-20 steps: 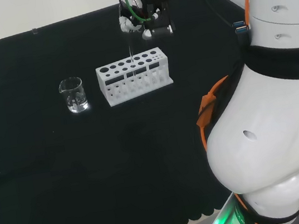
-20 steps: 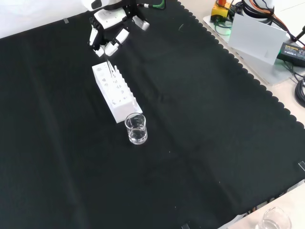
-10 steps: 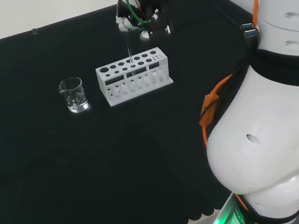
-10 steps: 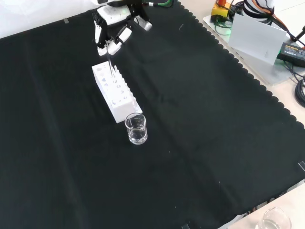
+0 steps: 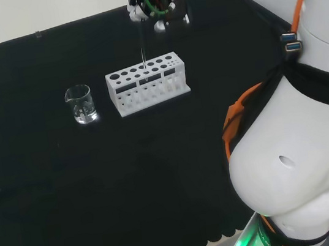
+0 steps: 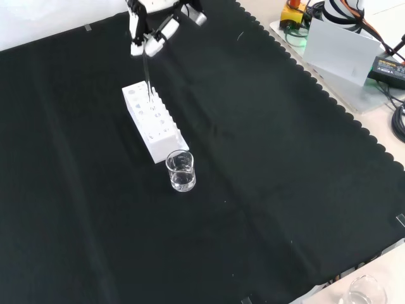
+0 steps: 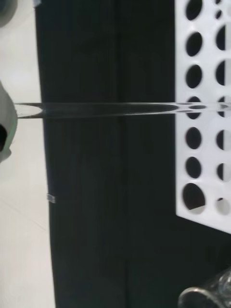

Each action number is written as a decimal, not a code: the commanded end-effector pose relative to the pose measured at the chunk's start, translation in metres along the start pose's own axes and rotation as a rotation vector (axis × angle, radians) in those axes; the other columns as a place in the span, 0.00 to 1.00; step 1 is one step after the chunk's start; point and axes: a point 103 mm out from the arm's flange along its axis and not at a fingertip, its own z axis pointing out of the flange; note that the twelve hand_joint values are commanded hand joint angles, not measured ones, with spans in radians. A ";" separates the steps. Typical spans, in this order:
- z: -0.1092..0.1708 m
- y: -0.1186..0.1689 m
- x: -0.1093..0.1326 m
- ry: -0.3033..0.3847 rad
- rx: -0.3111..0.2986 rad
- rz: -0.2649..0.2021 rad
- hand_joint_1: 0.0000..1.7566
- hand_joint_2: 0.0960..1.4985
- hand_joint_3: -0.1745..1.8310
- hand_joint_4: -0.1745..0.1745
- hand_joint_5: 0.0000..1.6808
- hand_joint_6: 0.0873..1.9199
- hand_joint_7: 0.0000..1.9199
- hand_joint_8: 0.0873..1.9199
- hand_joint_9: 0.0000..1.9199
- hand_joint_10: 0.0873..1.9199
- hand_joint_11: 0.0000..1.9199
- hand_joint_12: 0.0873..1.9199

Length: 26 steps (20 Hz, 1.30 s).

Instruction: Take the glass rod from the white test tube rack.

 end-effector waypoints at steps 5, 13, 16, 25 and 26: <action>-0.078 -0.029 0.009 -0.043 -0.014 0.005 0.75 0.67 0.00 0.00 0.84 0.03 0.74 0.18 0.93 0.17 0.89 0.17; -0.105 -0.044 0.008 -0.041 -0.044 0.020 0.75 0.68 0.00 0.00 0.79 0.17 0.72 0.18 0.94 0.15 0.89 0.18; -0.113 -0.052 0.010 -0.028 -0.061 0.016 0.75 0.68 0.00 0.00 0.79 0.17 0.72 0.18 0.94 0.15 0.90 0.18; -0.135 -0.071 0.025 -0.042 -0.094 -0.018 0.75 0.68 0.00 0.00 0.79 0.17 0.72 0.18 0.95 0.15 0.90 0.18; -0.137 -0.072 0.027 -0.040 -0.093 -0.019 0.75 0.68 0.00 0.00 0.79 0.17 0.72 0.18 0.95 0.15 0.90 0.18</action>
